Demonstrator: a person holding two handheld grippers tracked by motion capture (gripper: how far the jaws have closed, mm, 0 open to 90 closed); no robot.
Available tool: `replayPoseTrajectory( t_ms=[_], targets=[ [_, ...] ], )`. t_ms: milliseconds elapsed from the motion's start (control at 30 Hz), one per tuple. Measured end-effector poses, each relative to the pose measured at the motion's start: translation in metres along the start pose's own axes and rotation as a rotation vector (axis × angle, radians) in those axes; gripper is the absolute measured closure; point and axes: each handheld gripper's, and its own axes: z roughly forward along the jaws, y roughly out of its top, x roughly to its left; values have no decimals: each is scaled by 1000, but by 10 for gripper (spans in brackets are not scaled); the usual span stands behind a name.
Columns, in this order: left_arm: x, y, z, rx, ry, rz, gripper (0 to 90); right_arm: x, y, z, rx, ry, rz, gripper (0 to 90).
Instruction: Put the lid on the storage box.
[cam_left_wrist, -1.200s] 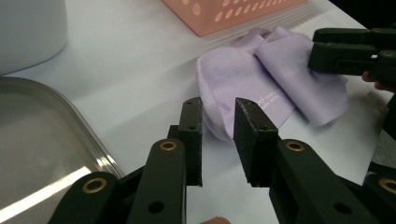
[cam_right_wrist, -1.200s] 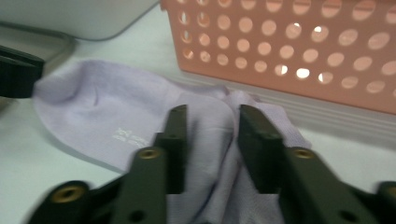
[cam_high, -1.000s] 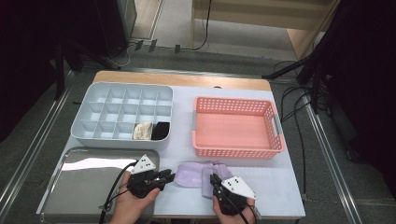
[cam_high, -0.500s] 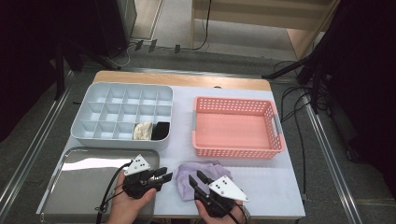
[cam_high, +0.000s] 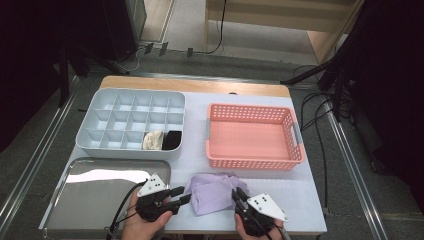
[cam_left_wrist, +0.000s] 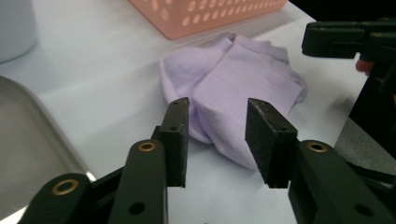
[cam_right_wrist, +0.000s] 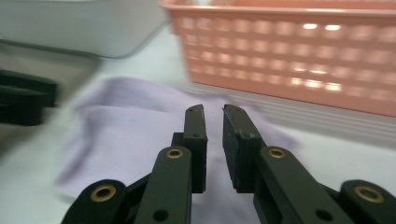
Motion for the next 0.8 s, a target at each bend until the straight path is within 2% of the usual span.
replayPoseTrajectory(
  t_ms=[133, 200, 233, 267, 367, 433, 467, 567, 700, 800],
  targets=[
    [-7, -2, 5, 17, 6, 19, 598, -21, -6, -2, 25, -45, 46, 724],
    [-9, -3, 7, 32, 6, 29, 623, -27, -8, 0, 45, -67, 65, 696],
    [-10, -3, 8, 41, 7, 28, 637, -29, -9, 1, 54, -64, 77, 680],
    [-10, -3, 9, 47, 9, 33, 643, -30, -11, 3, 60, -45, 80, 664],
    [-10, -3, 12, 71, 18, 27, 678, -29, -15, 7, 91, -28, 93, 631],
    [-10, -3, 14, 88, 21, 26, 736, -26, -17, 11, 112, -39, 80, 614],
    [-10, -3, 15, 96, 20, 27, 770, -26, -18, 14, 113, -48, 61, 618],
    [-11, -2, 17, 111, 10, 37, 880, -27, -19, 16, 121, -55, 63, 692],
    [-10, -2, 14, 102, 1, 33, 900, -25, -18, 15, 131, -32, 77, 848],
    [-8, 0, 10, 91, 0, 33, 900, -25, -16, 13, 128, -30, 80, 871]
  ],
)
